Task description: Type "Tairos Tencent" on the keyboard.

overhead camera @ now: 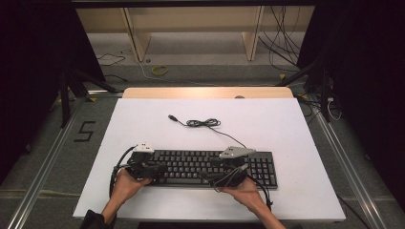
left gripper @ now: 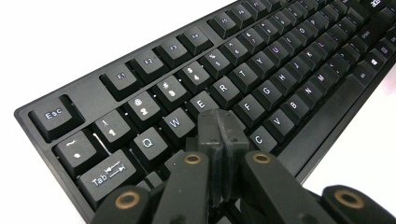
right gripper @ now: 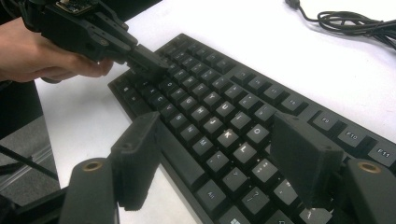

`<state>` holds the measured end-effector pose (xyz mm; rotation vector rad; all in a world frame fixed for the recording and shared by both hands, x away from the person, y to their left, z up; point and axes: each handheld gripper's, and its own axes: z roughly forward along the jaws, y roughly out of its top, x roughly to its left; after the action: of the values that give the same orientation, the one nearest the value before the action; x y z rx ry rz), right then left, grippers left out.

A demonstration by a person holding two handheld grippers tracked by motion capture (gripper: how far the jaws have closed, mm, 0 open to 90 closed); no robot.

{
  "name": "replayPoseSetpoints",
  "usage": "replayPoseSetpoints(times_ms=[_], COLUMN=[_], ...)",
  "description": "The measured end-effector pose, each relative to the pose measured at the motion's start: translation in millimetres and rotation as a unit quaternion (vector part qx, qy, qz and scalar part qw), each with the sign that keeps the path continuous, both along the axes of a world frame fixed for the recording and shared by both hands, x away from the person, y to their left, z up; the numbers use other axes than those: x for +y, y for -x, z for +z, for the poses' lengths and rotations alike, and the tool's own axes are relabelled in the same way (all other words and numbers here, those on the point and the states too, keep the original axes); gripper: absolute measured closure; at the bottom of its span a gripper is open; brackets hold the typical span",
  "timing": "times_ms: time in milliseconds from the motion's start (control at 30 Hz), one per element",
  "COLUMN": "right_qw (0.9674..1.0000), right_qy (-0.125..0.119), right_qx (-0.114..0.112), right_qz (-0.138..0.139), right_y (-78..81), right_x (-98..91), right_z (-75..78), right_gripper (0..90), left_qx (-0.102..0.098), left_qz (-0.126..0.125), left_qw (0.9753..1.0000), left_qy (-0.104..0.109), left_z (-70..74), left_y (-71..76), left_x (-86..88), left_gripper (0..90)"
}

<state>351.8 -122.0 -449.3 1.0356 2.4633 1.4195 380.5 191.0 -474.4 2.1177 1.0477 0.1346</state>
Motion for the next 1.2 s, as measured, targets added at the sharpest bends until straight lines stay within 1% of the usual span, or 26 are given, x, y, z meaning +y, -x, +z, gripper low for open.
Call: replayPoseSetpoints(times_ms=[67,100,167,267,367,433,467,500,633,767,800,867,1033,1133,1200], right_qw=[1.0000,1.0000,1.0000,1.0000,1.0000,1.0000,1.0000,1.0000,1.0000,1.0000,1.0000,1.0000,1.0000,1.0000,1.0000], right_qy=[0.000,0.000,0.000,0.000,0.000,0.000,0.000,-0.001,-0.002,-0.004,-0.005,-0.005,-0.004,-0.005,-0.006], right_qx=[-0.001,-0.001,0.000,0.001,0.000,-0.001,-0.001,-0.001,-0.002,-0.002,-0.002,-0.002,-0.003,-0.004,-0.004], right_qz=[0.000,0.001,0.002,0.001,0.002,0.002,0.002,0.002,0.002,0.001,0.002,0.002,0.002,0.003,0.003], right_y=[0.6,0.8,1.3,1.9,2.2,2.6,2.6,2.6,2.4,2.7,2.7,2.7,2.6,2.5,2.8], right_x=[-0.1,-0.2,-0.2,-0.4,-0.6,-0.3,-0.3,-0.1,-0.2,-0.3,-0.2,-0.1,0.4,0.7,1.3], right_z=[0.1,0.1,0.1,0.2,0.3,0.3,0.4,0.3,0.4,1.0,1.1,1.1,0.8,0.6,0.6], right_gripper=[34.4,34.5,34.5,34.5,34.5,34.5,34.5,34.5,34.5,34.5,34.5,34.5,34.6,34.7,34.8], left_qx=[0.001,0.005,0.008,0.008,0.010,0.006,0.001,-0.001,-0.009,-0.008,-0.011,-0.012,-0.014,-0.022,-0.024], left_qz=[0.001,-0.001,0.000,-0.001,-0.001,0.002,0.006,0.004,0.013,0.007,0.007,0.008,0.005,0.003,0.006], left_qw=[1.0000,1.0000,1.0000,1.0000,0.9999,1.0000,1.0000,1.0000,0.9997,0.9990,0.9989,0.9986,0.9971,0.9964,0.9955], left_qy=[0.000,-0.006,0.002,0.000,0.003,-0.001,-0.001,0.003,0.018,0.043,0.045,0.051,0.075,0.082,0.092], left_z=[-0.9,-2.1,-3.3,-3.3,-3.3,-1.9,-1.3,-0.2,3.7,6.6,7.2,8.6,11.9,13.6,14.5], left_y=[-0.3,-1.0,-1.8,-1.9,-2.0,-1.2,-0.6,-0.2,1.6,3.2,3.6,4.6,7.5,9.1,10.4], left_x=[-0.2,-0.4,0.4,0.1,0.7,0.2,-0.1,0.7,1.7,3.1,3.2,3.0,2.1,2.0,2.5], left_gripper=[89.1,89.1,89.2,89.3,89.3,89.1,89.0,88.9,82.6,74.8,73.1,68.2,55.4,47.9,43.8])
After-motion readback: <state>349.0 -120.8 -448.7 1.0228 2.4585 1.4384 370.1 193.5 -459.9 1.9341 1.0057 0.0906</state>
